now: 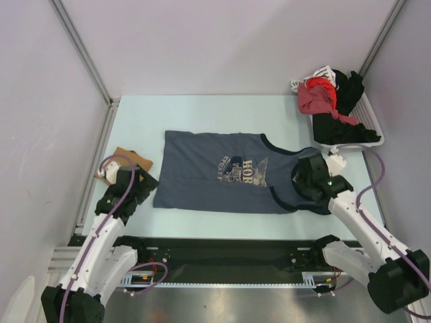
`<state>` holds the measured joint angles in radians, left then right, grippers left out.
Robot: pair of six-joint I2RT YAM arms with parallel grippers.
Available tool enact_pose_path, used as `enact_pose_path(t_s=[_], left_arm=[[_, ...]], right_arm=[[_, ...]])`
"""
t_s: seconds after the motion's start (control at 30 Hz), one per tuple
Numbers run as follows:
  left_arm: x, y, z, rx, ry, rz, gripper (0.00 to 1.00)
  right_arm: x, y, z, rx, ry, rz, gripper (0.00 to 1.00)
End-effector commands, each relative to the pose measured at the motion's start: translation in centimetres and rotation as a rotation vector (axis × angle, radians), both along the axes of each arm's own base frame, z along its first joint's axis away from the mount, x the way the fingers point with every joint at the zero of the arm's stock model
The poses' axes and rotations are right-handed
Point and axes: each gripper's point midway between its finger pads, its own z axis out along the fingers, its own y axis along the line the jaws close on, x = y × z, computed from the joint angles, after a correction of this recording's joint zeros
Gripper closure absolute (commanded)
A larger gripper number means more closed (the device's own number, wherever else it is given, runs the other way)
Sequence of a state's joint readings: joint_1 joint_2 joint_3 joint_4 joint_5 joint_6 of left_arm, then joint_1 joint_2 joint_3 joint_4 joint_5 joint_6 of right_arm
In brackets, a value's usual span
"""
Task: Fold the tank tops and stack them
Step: Fold the tank top
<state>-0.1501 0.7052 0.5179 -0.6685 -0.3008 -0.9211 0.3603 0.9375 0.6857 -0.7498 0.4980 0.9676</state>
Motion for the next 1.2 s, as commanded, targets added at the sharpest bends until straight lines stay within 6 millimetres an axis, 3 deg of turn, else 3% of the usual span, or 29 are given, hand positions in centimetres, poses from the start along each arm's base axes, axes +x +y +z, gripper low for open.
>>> enact_pose_path(t_s=[0.0,0.03,0.07,0.1,0.13,0.17,0.27,0.3,0.33,0.4,0.43,0.53,0.57,0.6,0.63,0.67,0.7,0.73,0.8,0.83,0.87,0.93,0.97,1.0,1.07,1.17], left_arm=[[3.1,0.4,3.9,0.121,-0.066,-0.099,0.0],[4.9,-0.1,5.2,0.156,-0.12,-0.178,0.0],[6.2,-2.2,6.7,0.109,-0.172,-0.288,0.0],[7.4,-3.0,6.4,0.103,-0.165,-0.338,0.0],[8.8,-3.8,7.3,0.095,-0.212,-0.385,0.0],[9.9,-5.0,8.6,0.056,-0.246,-0.433,0.0],[13.3,-6.2,8.7,0.013,-0.252,-0.455,0.0],[14.1,-6.3,8.6,0.011,-0.251,-0.45,0.0],[15.2,-6.3,8.8,0.012,-0.262,-0.447,0.0],[17.7,-5.8,8.1,0.049,-0.222,-0.415,0.01],[18.6,-5.4,7.5,0.072,-0.198,-0.408,0.01],[21.7,-4.9,6.5,0.129,-0.141,-0.397,0.03],[23.1,-5.0,7.6,0.138,-0.163,-0.404,0.05],[24.0,-4.9,5.6,0.148,-0.111,-0.404,0.06],[24.4,-4.5,5.0,0.172,-0.082,-0.401,0.11],[25.8,-4.5,5.8,0.185,-0.095,-0.398,0.11],[26.5,-4.5,3.9,0.191,-0.052,-0.406,0.12],[26.9,-4.3,3.0,0.2,-0.019,-0.412,0.12],[28.9,-4.6,3.5,0.205,-0.03,-0.426,0.12],[29.0,-4.8,1.0,0.199,0.039,-0.442,0.12],[30.3,-4.9,1.8,0.202,0.022,-0.442,0.13],[30.7,-4.9,-0.7,0.201,0.092,-0.461,0.16],[31.5,-4.7,-0.4,0.211,0.087,-0.452,0.16],[31.6,-4.7,-0.7,0.211,0.096,-0.453,0.18],[32.0,-4.5,-1.6,0.207,0.11,-0.456,0.18],[32.1,-4.5,-2.3,0.201,0.122,-0.456,0.19]], right_arm=[[4.6,0.1,4.9,-0.183,-0.103,0.176,0.35],[5.6,0.7,5.5,-0.206,-0.114,0.248,0.36],[7.3,2.9,5.7,-0.168,-0.148,0.35,0.36],[8.4,4.1,6.8,-0.157,-0.183,0.418,0.37],[9.3,4.9,7.0,-0.18,-0.187,0.514,0.37],[10.5,6.9,6.7,-0.128,-0.195,0.597,0.38],[13.6,8.7,7.8,-0.09,-0.203,0.669,0.43],[14.7,9.0,5.0,-0.087,-0.111,0.677,0.44],[16.6,9.5,6.7,-0.085,-0.138,0.679,0.46],[18.4,10.2,4.2,-0.084,-0.065,0.707,0.47],[19.9,10.6,4.9,-0.087,-0.092,0.705,0.47],[23.1,10.7,3.9,-0.098,-0.1,0.7,0.44],[23.7,10.9,3.7,-0.08,-0.103,0.71,0.44],[24.6,10.5,3.2,-0.072,-0.095,0.707,0.44],[25.2,10.7,1.8,-0.056,-0.071,0.716,0.44],[26.5,10.8,2.2,-0.054,-0.089,0.711,0.45],[27.1,10.8,2.2,-0.053,-0.093,0.706,0.45],[27.6,11.2,0.7,-0.017,-0.072,0.727,0.45],[29.2,11.7,1.3,-0.006,-0.098,0.732,0.45],[29.5,11.7,0.6,0.001,-0.081,0.735,0.45],[30.1,11.9,-0.8,0.007,-0.059,0.737,0.45],[31.4,12.5,-0.6,0.021,-0.07,0.75,0.45],[31.6,12.8,-2.4,0.034,-0.037,0.756,0.46],[32.5,13.1,-1.7,0.037,-0.056,0.76,0.46],[32.4,13.3,-3.7,0.056,-0.008,0.767,0.46],[32.1,13.3,-4.6,0.057,0.015,0.766,0.46]])
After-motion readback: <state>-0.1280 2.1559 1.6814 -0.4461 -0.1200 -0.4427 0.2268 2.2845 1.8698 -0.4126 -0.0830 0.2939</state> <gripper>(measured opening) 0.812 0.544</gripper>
